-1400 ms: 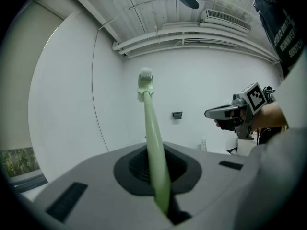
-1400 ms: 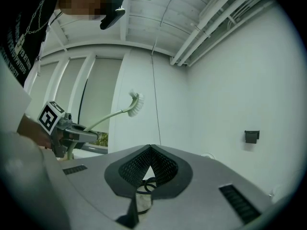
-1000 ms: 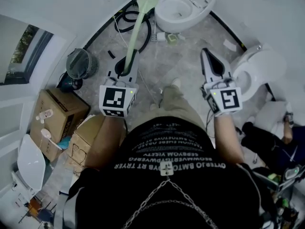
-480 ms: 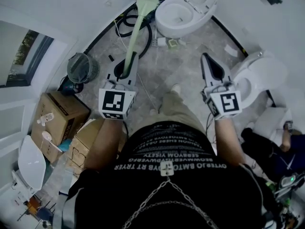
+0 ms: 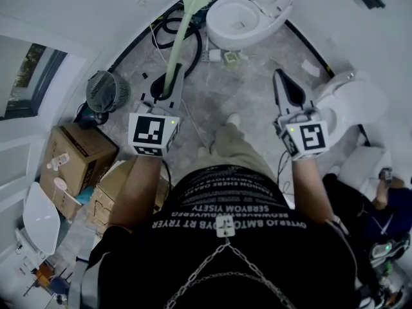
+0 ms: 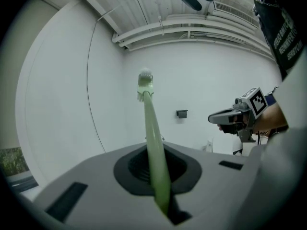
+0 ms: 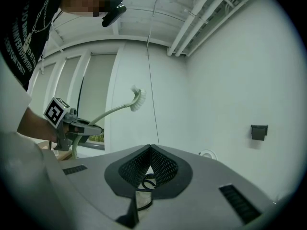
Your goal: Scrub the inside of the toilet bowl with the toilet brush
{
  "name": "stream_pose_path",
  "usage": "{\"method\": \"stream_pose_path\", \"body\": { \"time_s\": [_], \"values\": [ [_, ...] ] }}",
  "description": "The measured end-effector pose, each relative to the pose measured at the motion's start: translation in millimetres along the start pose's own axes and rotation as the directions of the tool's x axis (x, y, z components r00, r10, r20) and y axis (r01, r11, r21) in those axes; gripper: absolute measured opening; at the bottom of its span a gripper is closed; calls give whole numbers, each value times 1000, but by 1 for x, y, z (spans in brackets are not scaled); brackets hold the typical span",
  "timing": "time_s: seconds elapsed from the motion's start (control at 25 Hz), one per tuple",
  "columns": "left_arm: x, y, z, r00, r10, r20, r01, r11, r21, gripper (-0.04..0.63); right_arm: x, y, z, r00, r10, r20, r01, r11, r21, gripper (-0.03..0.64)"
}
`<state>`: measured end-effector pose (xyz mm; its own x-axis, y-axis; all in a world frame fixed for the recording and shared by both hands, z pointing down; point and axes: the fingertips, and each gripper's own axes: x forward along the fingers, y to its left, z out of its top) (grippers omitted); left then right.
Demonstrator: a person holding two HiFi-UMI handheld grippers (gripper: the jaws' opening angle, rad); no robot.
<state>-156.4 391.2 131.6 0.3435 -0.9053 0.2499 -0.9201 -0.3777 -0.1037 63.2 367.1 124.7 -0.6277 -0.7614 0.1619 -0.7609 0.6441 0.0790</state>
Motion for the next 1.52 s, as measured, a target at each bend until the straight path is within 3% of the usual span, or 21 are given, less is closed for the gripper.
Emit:
{"method": "stream_pose_path", "body": {
  "time_s": [0.16,0.52,1.16,1.52],
  "values": [
    [19,-2,-5,1000,-22,-23,21,999,-34,2,12,-14,-4,1000,1,-26,-1,1000,6,3],
    [56,18,-6,999,3,-51,-5,999,-35,2,40,-42,-8,999,31,-32,-31,1000,-3,3],
    [106,18,24,999,43,-28,-43,999,-12,2,72,-108,-5,1000,27,-12,-27,999,20,3],
    [132,13,49,996,92,-11,-92,996,-11,2,93,-144,-3,997,81,17,-82,996,27,3]
  ]
}}
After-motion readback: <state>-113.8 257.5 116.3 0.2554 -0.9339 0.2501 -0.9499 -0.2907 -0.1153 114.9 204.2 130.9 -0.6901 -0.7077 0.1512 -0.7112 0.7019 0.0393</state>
